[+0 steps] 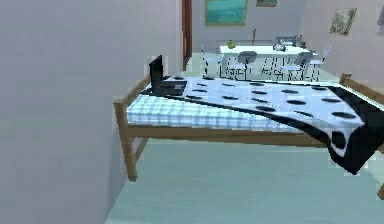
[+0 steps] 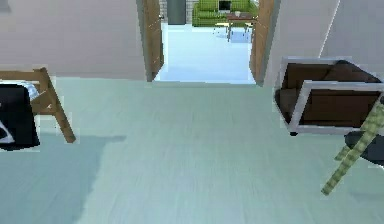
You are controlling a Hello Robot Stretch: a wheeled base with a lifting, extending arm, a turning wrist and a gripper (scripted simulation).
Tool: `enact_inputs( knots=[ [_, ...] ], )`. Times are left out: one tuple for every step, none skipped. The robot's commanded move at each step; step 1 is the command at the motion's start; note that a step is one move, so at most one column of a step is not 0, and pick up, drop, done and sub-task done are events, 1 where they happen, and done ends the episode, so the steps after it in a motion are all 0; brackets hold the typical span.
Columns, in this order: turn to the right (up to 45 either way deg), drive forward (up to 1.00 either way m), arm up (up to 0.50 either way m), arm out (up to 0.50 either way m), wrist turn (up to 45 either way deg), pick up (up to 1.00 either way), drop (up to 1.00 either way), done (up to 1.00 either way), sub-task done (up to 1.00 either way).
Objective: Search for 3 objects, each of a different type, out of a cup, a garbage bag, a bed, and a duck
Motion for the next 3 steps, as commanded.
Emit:
enact_inputs(
  knots=[
    [0.0,0.50,0.00,0.00,0.0,0.00,0.00,0.00,0.00],
    [21.0,0.00,0.00,0.00,0.0,0.00,0.00,0.00,0.00],
    [0.0,0.00,0.00,0.00,0.0,0.00,0.00,0.00,1.00]
  ],
)
